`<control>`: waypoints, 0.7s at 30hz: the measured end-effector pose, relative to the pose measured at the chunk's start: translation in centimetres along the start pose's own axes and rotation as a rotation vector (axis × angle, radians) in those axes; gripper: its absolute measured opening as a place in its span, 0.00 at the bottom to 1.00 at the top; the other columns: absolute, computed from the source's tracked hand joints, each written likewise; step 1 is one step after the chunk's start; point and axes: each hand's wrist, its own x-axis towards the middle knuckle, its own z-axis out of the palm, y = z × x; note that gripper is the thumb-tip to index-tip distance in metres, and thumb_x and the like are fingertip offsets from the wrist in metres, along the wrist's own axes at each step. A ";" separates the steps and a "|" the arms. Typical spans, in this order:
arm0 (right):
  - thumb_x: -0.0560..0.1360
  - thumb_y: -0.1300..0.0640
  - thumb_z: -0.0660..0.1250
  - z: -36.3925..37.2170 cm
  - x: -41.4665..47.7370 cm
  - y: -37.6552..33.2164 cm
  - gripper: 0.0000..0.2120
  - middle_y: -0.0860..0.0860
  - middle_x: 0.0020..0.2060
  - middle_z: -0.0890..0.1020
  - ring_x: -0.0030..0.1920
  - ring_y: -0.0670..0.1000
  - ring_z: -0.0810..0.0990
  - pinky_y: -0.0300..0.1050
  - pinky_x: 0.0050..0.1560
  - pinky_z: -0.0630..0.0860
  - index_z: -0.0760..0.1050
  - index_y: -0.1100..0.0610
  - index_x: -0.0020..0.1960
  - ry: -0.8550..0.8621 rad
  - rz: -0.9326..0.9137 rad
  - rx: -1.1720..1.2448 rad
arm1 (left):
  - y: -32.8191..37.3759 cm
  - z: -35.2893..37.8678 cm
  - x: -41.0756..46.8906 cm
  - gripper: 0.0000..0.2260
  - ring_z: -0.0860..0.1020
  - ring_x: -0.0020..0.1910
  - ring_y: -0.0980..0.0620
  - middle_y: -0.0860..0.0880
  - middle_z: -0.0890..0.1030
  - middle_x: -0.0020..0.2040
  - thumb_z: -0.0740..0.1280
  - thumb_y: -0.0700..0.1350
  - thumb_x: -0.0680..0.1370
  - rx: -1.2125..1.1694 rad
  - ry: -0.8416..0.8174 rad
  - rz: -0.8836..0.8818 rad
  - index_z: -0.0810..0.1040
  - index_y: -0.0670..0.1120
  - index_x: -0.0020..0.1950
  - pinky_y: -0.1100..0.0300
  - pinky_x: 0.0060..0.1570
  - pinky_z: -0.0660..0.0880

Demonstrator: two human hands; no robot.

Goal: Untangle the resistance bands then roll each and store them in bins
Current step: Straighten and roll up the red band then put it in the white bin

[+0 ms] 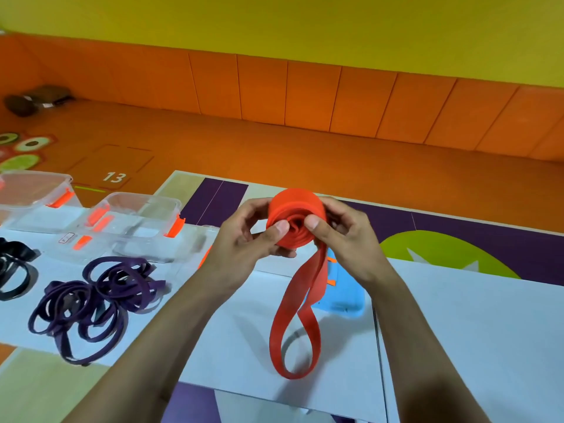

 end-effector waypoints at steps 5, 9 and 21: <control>0.78 0.50 0.69 1.4 -1.6 2.7 0.13 0.49 0.45 0.85 0.42 0.48 0.81 0.39 0.43 0.77 0.81 0.55 0.60 0.058 0.088 0.112 | -1.8 0.6 -1.0 0.15 0.84 0.55 0.39 0.38 0.79 0.62 0.68 0.40 0.76 -0.239 0.030 -0.127 0.75 0.42 0.62 0.53 0.49 0.83; 0.76 0.48 0.69 1.9 -2.2 3.2 0.13 0.42 0.40 0.85 0.38 0.42 0.80 0.35 0.43 0.75 0.82 0.53 0.57 0.067 0.112 0.029 | -2.4 -0.1 -1.7 0.16 0.85 0.52 0.36 0.38 0.79 0.63 0.69 0.43 0.78 -0.145 0.002 -0.269 0.74 0.43 0.64 0.48 0.50 0.83; 0.70 0.38 0.76 1.1 -3.0 2.1 0.19 0.42 0.47 0.84 0.49 0.45 0.83 0.50 0.52 0.82 0.80 0.44 0.57 -0.182 0.245 -0.330 | -0.3 -3.6 -1.8 0.17 0.84 0.42 0.51 0.66 0.78 0.53 0.69 0.57 0.77 0.644 -0.317 -0.164 0.74 0.61 0.65 0.57 0.44 0.82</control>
